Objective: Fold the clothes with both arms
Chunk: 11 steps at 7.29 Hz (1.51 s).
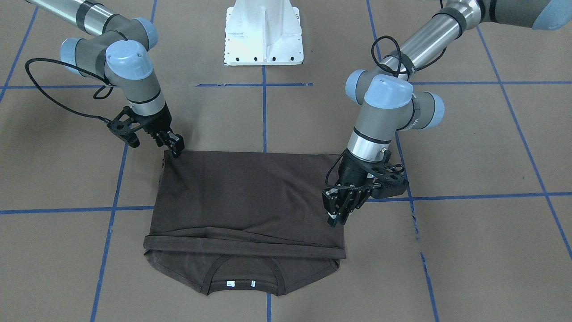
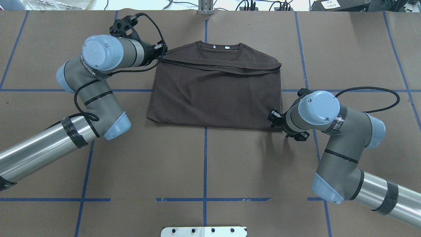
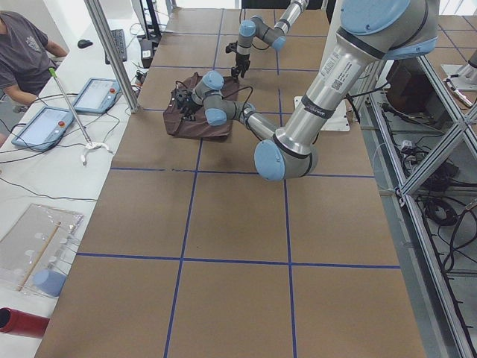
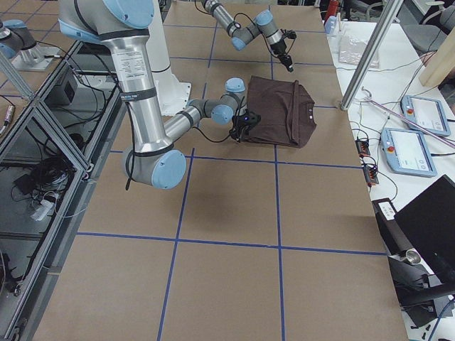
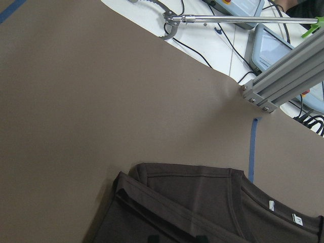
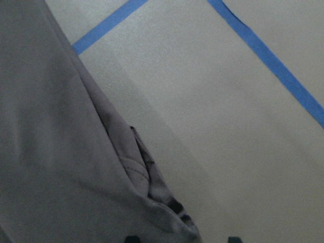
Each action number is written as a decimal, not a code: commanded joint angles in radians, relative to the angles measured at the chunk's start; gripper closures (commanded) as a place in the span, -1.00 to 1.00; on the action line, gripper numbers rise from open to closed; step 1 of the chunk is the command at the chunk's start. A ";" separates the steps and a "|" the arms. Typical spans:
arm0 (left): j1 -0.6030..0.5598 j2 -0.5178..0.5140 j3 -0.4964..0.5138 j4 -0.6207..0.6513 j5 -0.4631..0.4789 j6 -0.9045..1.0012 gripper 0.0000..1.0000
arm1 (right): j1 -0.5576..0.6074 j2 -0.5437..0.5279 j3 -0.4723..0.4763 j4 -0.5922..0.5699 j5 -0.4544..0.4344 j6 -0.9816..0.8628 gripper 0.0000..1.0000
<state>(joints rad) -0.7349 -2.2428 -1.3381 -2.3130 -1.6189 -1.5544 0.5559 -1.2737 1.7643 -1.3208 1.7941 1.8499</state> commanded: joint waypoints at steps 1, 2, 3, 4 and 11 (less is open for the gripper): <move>-0.001 0.002 0.001 0.001 0.002 0.001 0.28 | -0.002 -0.001 0.000 0.000 0.001 0.011 0.99; 0.000 0.014 -0.001 -0.002 0.004 0.001 0.25 | -0.002 -0.001 0.003 0.000 0.001 0.012 1.00; 0.000 0.018 0.000 -0.002 0.004 0.001 0.25 | -0.002 0.000 0.007 0.000 0.004 0.011 1.00; 0.000 0.020 -0.001 -0.002 0.005 0.001 0.25 | 0.001 0.001 0.029 -0.001 0.010 0.011 1.00; 0.006 0.127 -0.206 -0.008 -0.030 0.002 0.26 | -0.343 -0.329 0.536 -0.012 0.169 0.096 1.00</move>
<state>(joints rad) -0.7309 -2.1591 -1.4605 -2.3167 -1.6297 -1.5557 0.3577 -1.5464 2.2011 -1.3338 1.9311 1.9059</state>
